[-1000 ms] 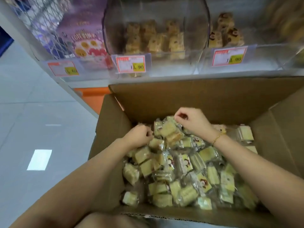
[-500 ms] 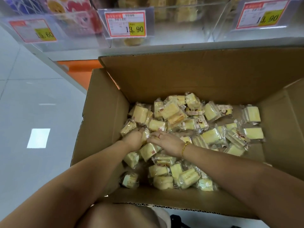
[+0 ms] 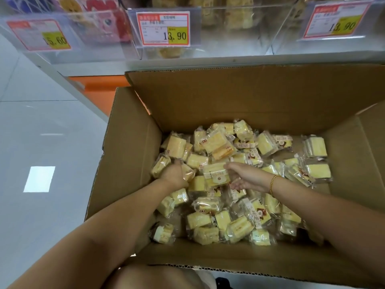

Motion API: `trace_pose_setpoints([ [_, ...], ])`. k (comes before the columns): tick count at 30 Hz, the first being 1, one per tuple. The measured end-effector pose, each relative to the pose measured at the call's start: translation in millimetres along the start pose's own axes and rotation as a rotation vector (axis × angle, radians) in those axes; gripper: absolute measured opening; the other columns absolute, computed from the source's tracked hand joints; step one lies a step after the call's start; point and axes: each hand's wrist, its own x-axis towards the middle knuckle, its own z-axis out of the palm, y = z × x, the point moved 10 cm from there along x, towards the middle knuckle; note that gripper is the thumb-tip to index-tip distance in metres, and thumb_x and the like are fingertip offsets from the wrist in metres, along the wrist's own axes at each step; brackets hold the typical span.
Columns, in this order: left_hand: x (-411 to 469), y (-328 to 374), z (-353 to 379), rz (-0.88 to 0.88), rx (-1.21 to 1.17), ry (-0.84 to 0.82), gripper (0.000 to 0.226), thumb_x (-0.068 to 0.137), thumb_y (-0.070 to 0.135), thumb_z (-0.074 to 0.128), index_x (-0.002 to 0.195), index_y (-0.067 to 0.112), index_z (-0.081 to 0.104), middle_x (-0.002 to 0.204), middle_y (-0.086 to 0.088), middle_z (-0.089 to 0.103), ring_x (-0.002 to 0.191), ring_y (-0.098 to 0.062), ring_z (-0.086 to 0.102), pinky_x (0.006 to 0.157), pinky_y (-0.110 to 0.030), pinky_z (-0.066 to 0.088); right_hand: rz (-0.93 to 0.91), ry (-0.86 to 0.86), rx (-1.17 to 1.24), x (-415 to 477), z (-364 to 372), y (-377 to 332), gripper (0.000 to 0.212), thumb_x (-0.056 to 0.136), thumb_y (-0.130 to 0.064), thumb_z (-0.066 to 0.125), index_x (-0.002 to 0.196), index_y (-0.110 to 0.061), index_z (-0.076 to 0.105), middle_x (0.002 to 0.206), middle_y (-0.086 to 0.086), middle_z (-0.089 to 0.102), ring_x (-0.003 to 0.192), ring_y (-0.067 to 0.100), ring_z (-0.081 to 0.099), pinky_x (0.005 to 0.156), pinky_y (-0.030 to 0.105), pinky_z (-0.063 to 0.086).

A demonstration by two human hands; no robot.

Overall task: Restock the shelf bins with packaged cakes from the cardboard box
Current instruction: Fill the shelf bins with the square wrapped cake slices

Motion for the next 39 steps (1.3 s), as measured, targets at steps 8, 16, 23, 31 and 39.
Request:
trace_pose_setpoints([
  [8,-26.5,30.0,-21.4,-0.016,-1.336,-0.580,0.037,0.075,0.001,0.066,0.111,0.004,0.057,0.110,-0.016,0.064,0.101,-0.028,0.062,0.096,-0.045,0.051,0.210,0.060,0.257,11.0,-17.0,41.9,0.064,0.086,-0.055,0.059,0.134,-0.016,0.043,0.104,0.016,0.061,0.077,0.018,0.059,0.064,0.025,0.053],
  [16,-49.2,80.4,-51.7,0.197,-1.606,-0.685,0.070,0.063,-0.004,0.062,0.132,0.004,0.052,0.132,-0.025,0.052,0.123,-0.038,0.050,0.099,-0.053,0.047,-0.032,0.249,-0.192,8.6,-32.9,-4.2,0.059,0.070,-0.042,0.082,0.109,-0.003,0.061,0.085,0.003,0.063,0.063,0.010,0.049,0.057,0.021,0.043],
  [23,-77.2,114.1,-97.2,0.310,-1.746,-0.703,0.057,0.058,0.008,0.087,0.112,0.008,0.071,0.124,-0.019,0.061,0.110,-0.034,0.063,0.095,-0.049,0.051,-0.134,0.211,0.040,-72.0,-57.4,-65.2,0.042,0.066,-0.024,0.085,0.095,-0.008,0.059,0.087,-0.001,0.062,0.066,0.012,0.060,0.065,0.025,0.050],
  [31,-130.6,128.3,-136.3,0.353,-1.681,-0.659,0.064,0.056,0.009,0.088,0.116,0.010,0.066,0.121,-0.020,0.062,0.100,-0.033,0.067,0.079,-0.047,0.057,-0.592,0.152,0.627,-203.0,-73.4,-147.3,0.107,0.025,-0.031,0.099,0.120,-0.006,0.056,0.107,0.015,0.071,0.091,0.023,0.071,0.071,0.027,0.057],
  [39,-189.1,143.0,-145.0,0.380,-1.258,-0.801,0.053,0.079,0.022,0.072,0.130,0.014,0.058,0.115,-0.020,0.061,0.090,-0.030,0.064,0.075,-0.040,0.060,-0.662,-0.086,0.750,-240.0,-12.9,-177.7,0.106,0.027,-0.018,0.099,0.123,-0.006,0.055,0.114,0.014,0.069,0.105,0.026,0.067,0.099,0.048,0.047],
])
